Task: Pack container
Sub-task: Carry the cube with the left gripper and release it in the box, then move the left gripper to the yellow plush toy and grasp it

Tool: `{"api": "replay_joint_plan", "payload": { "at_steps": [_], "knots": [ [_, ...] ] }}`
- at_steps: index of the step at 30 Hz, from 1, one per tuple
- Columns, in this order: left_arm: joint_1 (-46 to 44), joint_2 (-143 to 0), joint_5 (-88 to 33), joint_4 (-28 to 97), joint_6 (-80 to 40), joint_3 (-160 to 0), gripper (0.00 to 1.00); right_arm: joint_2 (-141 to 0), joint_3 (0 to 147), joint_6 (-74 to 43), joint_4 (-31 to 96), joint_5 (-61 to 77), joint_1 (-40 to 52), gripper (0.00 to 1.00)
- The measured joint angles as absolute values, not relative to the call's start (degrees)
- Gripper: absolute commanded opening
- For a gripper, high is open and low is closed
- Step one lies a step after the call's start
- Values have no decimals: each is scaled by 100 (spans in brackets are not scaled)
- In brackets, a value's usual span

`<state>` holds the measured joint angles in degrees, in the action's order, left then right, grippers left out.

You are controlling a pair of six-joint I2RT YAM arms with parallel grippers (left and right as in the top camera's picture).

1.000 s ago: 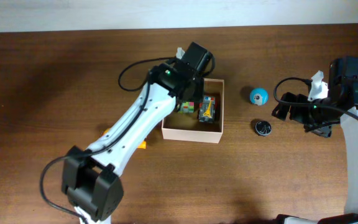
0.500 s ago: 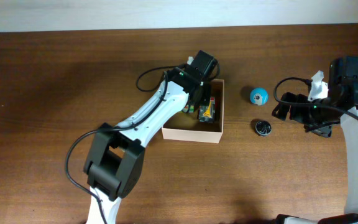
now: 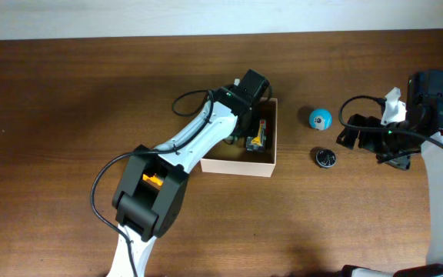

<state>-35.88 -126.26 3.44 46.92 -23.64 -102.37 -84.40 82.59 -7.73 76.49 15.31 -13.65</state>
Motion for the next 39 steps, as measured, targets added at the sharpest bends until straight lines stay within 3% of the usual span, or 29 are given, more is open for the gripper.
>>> {"api": "replay_joint_plan", "payload": {
  "at_steps": [7, 20, 22, 24, 26, 35, 39],
  "knots": [
    [-3588, -12623, 987, 4969, -2598, -10232, 2, -8440, 8259, -777, 7660, 1531, -1365, 99],
    [-3588, -12623, 875, 4552, -2663, -10230, 6, -8440, 8259, -777, 7701, 1533, -1365, 99],
    [-3588, -12623, 958, 4606, -2679, -10230, 14, -8440, 8259, -773, 7701, 1533, -1365, 99],
    [-3583, -12623, 1011, 4602, -2692, -10230, 36, -8440, 8259, -775, 7701, 1531, -1363, 99],
    [-3579, -12623, 1022, 4602, -2703, -10232, 47, -8440, 8259, -775, 7701, 1533, -1365, 99],
    [-3559, -12540, 1057, 5876, -2561, -11319, 69, -8438, 8261, -775, 7714, 1533, -1365, 99],
    [-3559, -12042, 1057, 6560, -2491, -11891, 71, -8440, 8261, -775, 7714, 1533, -1365, 99]
  ]
}}
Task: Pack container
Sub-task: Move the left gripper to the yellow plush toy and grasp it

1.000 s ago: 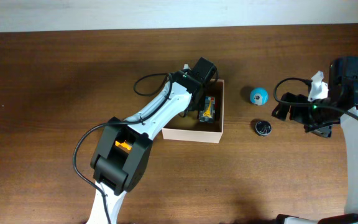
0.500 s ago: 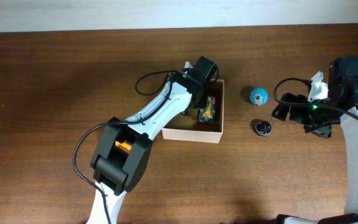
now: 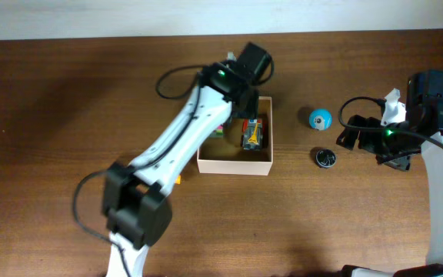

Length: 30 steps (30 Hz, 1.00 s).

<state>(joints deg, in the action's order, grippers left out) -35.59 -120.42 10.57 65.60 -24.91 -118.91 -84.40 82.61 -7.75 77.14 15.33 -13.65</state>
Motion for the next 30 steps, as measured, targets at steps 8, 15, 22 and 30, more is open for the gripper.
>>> {"api": "replay_joint_plan", "payload": {
  "at_steps": [8, 15, 22, 30],
  "knots": [
    [-3505, -10801, 1785, 8543, -2453, -12186, 77, -8438, 8261, -775, 7717, 1533, -1365, 99],
    [-2862, -10770, 2038, 9120, -2469, -11441, 79, -8440, 8261, -773, 7719, 1533, -1363, 99],
    [-1997, -10851, 1085, 8068, -2261, -9754, 75, -8440, 8261, -775, 7717, 1533, -1365, 99],
    [-1935, -10866, 237, 6659, -2008, -8125, 79, -8440, 8261, -773, 7710, 1533, -1363, 99]
  ]
}}
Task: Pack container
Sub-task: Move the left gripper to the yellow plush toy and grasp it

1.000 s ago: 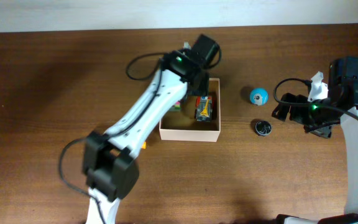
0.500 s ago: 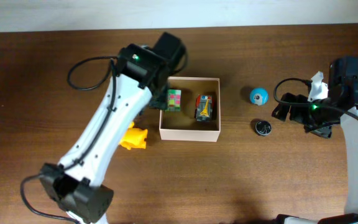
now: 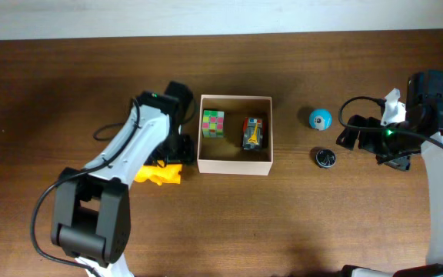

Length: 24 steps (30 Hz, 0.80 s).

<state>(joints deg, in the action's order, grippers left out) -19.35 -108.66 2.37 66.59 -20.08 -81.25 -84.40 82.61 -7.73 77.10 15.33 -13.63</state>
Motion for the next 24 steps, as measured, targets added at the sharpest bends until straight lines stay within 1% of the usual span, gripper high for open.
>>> {"api": "replay_joint_plan", "payload": {
  "at_steps": [4, 5, 6, 7, 8, 9, 10, 13, 16, 19, 24],
  "knots": [
    [-1951, -10864, 163, 6020, -1964, -7561, 79, -8440, 8263, -773, 7697, 1533, -1363, 99],
    [-1933, -10864, 161, 5881, -1970, -7426, 77, -8440, 8263, -775, 7697, 1533, -1363, 98],
    [-1909, -10857, 161, 5714, -1994, -7273, 72, -8440, 8261, -770, 7697, 1531, -1365, 99],
    [-1883, -10853, 165, 5590, -1999, -7133, 61, -8440, 8261, -770, 7695, 1533, -1365, 99],
    [-1848, -10853, 172, 5478, -2016, -7004, 40, -8440, 8261, -775, 7697, 1533, -1363, 99],
    [-1806, -10847, 193, 5395, -2047, -6895, 31, -8440, 8261, -773, 7697, 1533, -1365, 99],
    [-1758, -10840, 207, 5356, -2053, -6831, 26, -8440, 8261, -770, 7695, 1533, -1365, 99],
    [-1649, -10755, 233, 5347, -2056, -6783, 19, -8440, 8261, -775, 7693, 1533, -1363, 99],
    [-1653, -10654, 211, 5374, -2064, -6779, 15, -8440, 8261, -770, 7693, 1533, -1365, 99],
    [-1695, -10300, 80, 5655, -2067, -6840, 15, -8440, 8261, -773, 7690, 1533, -1363, 98],
    [-2119, -9185, -86, 5865, -2078, -7627, 15, -8440, 8261, -773, 7671, 1533, -1365, 99]
  ]
}}
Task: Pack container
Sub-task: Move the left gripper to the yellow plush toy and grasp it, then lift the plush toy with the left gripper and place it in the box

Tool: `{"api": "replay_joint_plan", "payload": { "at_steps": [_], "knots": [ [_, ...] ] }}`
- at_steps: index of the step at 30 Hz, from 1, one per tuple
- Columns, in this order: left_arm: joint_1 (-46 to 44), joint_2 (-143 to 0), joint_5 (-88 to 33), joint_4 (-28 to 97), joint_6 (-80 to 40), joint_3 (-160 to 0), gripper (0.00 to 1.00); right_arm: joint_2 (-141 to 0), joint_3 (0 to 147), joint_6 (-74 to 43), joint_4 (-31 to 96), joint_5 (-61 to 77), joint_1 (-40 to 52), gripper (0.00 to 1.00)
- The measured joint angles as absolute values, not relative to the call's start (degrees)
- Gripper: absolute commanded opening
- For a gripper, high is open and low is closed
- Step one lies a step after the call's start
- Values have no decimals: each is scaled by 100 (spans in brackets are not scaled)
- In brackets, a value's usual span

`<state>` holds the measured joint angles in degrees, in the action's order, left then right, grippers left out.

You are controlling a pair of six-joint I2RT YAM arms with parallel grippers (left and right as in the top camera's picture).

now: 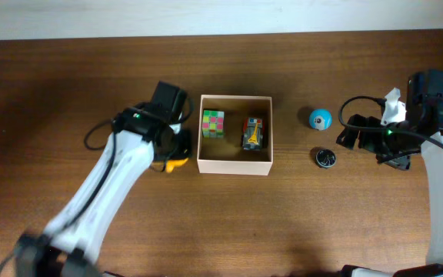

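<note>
An open cardboard box (pixel 235 166) stands mid-table. Inside it lie a multicoloured cube (pixel 213 123) and a small dark, colourful toy (pixel 253 134). A yellow object (pixel 178 162) lies just left of the box, mostly covered by my left arm. My left gripper (pixel 177 146) is over it, with the fingers hidden under the wrist. To the right of the box sit a blue ball (pixel 321 118) and a black round disc (pixel 325 158). My right gripper (pixel 348 138) points toward them from the right, touching neither; its opening does not show.
The right arm's cables (pixel 360 104) loop above the table near the ball. Bare wood lies in front of the box and along the left side.
My left arm has shifted over the yellow object, so only a small piece of it shows beside the box wall. The right arm, ball, disc and box contents have not moved.
My left gripper was first inside the box by the dark toy. It then stood at the box's far edge, with the toy lying in the box. Then it was left of the box beside the yellow object, and now it is over that object.
</note>
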<state>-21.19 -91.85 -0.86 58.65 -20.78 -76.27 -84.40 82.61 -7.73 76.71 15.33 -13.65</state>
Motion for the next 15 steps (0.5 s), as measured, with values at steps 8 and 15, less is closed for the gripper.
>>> {"api": "replay_joint_plan", "payload": {
  "at_steps": [8, 15],
  "knots": [
    [-3297, -8291, 204, 5356, -2078, -8423, 15, -8440, 8261, -773, 7673, 1533, -1363, 99],
    [-3544, -9529, 364, 4720, -2596, -8412, 15, -8440, 8261, -770, 7673, 1533, -1363, 99]
  ]
}}
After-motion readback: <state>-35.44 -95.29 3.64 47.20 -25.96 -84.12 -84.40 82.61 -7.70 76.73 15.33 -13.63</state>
